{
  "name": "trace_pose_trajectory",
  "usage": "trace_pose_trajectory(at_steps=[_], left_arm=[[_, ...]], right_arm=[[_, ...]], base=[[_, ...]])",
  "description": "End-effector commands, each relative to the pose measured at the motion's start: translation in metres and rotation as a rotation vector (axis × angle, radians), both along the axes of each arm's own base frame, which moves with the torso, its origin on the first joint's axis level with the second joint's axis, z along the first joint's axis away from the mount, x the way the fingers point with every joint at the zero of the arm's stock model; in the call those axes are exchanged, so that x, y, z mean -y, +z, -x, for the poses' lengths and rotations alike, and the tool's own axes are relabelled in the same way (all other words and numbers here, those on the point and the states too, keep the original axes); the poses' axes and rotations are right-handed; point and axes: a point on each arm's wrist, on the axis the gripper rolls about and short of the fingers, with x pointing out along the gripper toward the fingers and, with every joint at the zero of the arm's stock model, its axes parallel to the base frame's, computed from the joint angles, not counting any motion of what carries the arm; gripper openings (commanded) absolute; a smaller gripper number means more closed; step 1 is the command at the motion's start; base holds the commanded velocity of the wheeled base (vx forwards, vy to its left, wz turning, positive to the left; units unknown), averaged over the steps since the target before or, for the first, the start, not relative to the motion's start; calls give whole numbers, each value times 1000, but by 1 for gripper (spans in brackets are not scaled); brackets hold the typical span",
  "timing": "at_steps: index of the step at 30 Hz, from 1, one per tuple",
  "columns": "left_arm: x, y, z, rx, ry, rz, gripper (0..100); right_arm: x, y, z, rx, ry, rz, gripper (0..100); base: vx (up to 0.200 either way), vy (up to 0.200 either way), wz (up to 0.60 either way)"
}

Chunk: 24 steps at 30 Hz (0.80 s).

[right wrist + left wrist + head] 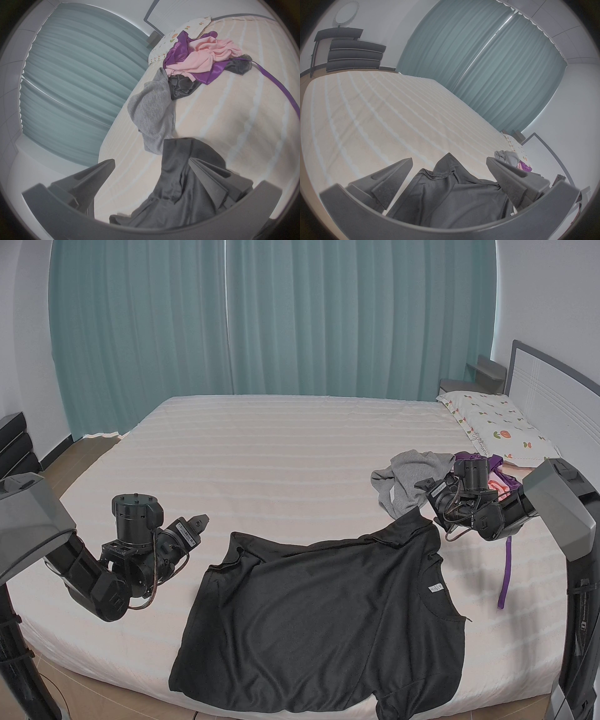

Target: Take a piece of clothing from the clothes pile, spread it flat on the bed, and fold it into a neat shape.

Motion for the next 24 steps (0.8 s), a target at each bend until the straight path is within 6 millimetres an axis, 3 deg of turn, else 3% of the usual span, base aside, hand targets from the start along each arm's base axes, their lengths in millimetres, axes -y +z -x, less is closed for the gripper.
trace_pose_trajectory(at_steps=[1, 9, 24], left_arm=[[4, -12, -14, -41, -26, -3, 100], [16, -25, -50, -85, -84, 14, 100], [27, -53, -82, -135, -103, -4, 100]], right_arm=[[13, 25, 37, -25, 63, -40, 100], [21, 36, 93, -98, 74, -46, 100], [16, 48, 153, -142, 58, -15, 100]], base=[[0, 0, 0], [0, 0, 0], [0, 0, 0]])
